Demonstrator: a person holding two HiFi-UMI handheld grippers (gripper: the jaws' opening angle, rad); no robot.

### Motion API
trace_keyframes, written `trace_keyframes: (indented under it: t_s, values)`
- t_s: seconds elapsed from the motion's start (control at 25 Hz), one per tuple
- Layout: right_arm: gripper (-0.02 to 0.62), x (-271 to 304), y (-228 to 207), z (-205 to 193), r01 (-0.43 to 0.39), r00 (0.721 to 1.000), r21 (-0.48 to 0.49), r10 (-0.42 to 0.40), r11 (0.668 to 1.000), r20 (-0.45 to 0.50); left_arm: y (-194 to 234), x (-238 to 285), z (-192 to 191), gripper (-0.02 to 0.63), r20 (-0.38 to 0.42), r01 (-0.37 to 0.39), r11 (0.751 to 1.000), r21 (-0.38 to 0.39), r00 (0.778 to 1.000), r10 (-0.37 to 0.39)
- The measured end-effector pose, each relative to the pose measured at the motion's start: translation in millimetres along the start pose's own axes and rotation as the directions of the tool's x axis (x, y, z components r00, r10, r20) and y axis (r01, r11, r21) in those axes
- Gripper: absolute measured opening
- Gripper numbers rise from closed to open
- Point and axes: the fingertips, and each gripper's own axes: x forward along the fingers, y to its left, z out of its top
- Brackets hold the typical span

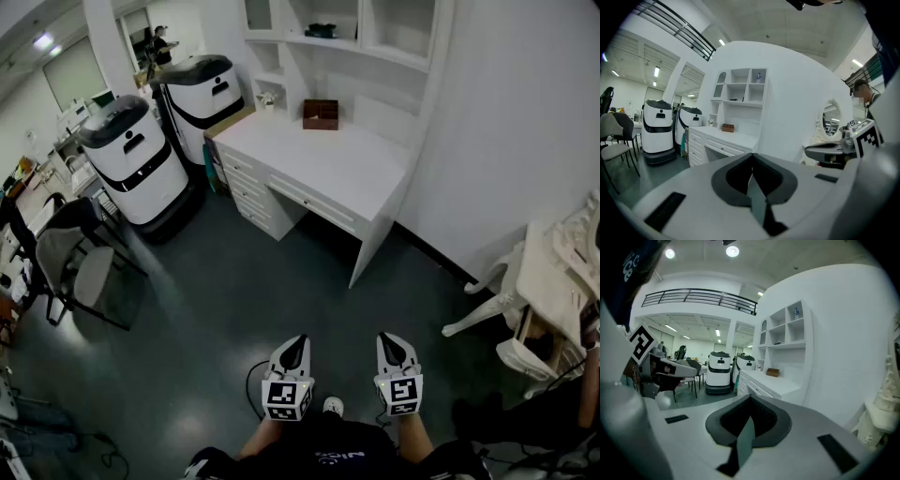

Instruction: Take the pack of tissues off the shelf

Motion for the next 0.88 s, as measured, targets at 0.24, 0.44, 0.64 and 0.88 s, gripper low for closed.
trace_keyframes:
  t_s: [0.24, 0.44, 0.64, 0.88]
  values:
    - [0.008, -2, 6, 2, -0.001, 1.000, -0.005, 0.001, 1.000, 0.008, 0, -4, -1, 0.005, 0.003, 0.009, 1.000, 0.003, 1.000, -0.009]
    - [0.009, 2, 7, 5, 0.036, 0.999, 0.020, -0.037, 0.999, 0.024, 7, -4, 0, 0.005, 0.008, 0.028, 1.000, 0.011, 1.000, -0.028]
    - [0.234, 13, 15, 7, 0.050, 0.999, -0.002, -0.050, 0.999, 0.011, 14, 1, -10, 0.011, -0.047, 0.083, 0.996, -0.028, 0.995, -0.084]
    - [0.425, 24, 33, 14, 0.018, 0.999, 0.062, -0.020, 0.998, 0.026, 22, 1, -19, 0.344, -0.082, 0.153, 0.987, -0.056, 0.984, -0.157]
